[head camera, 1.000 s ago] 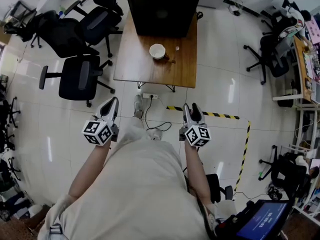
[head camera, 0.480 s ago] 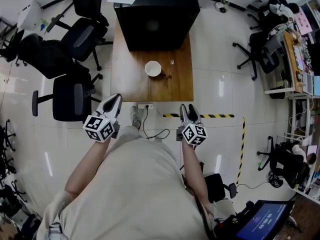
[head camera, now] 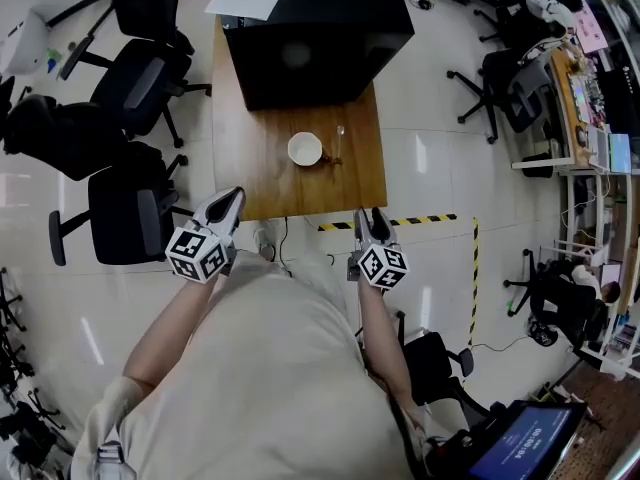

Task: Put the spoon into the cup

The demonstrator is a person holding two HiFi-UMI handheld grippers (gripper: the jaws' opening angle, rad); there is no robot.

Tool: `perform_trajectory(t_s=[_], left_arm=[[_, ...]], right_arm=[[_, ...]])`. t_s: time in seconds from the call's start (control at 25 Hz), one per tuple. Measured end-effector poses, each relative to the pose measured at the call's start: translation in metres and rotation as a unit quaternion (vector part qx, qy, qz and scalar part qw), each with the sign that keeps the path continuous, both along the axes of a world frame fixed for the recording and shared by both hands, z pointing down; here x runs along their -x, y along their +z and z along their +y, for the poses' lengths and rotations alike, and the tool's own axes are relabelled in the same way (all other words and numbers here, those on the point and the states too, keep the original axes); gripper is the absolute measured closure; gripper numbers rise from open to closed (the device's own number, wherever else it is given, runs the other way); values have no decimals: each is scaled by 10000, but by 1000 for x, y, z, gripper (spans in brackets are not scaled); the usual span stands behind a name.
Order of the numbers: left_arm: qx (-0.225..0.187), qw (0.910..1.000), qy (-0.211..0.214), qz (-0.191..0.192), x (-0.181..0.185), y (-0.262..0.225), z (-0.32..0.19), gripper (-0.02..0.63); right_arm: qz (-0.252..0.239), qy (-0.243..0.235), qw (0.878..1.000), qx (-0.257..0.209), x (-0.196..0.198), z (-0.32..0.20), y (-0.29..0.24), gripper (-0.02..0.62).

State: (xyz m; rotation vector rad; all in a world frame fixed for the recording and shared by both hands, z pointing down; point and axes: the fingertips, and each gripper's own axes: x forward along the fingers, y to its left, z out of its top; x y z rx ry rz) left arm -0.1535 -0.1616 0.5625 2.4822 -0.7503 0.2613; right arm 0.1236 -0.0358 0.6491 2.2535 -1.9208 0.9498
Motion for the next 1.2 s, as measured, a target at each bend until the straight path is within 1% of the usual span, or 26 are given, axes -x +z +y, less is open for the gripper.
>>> perform_trajectory(t_s=[0.2, 0.32, 0.4, 0.52, 0.68, 0.8, 0.92, 1.04, 1.12, 1.2], left_arm=[[146, 9996, 224, 71, -10, 6, -10, 629], [222, 9992, 298, 120, -16, 8, -12, 625], [267, 9990, 343, 132, -22, 9, -13, 621], [250, 9991, 346, 38, -31, 7, -15, 621], [224, 9996, 106, -145, -39, 9, -25, 621], [254, 9990, -213, -290, -44, 15, -36, 621], [242, 9979, -469, -367, -52, 13, -38, 621], [319, 9960, -653, -521, -63, 14, -42, 623], [386, 9941, -823, -592, -67, 15, -46, 623], [402, 9925, -956, -650, -68, 16, -51, 623]], right_arm=[[106, 68, 9997, 226, -1, -8, 4, 410], [156, 5, 9993, 329, -2, -13, 12, 410], [149, -91, 9992, 353, -4, -21, 19, 410], [116, -303, 9985, 438, -9, -38, 34, 410], [188, -700, 9945, 754, -18, -73, 73, 413], [356, -1069, 9866, 1184, -24, -104, 122, 413], [651, -1444, 9720, 1735, -32, -124, 172, 413], [702, -1635, 9583, 2236, -41, -132, 213, 413], [709, -1798, 9511, 2408, -42, -138, 230, 416], [744, -1958, 9460, 2475, -40, -145, 241, 417]])
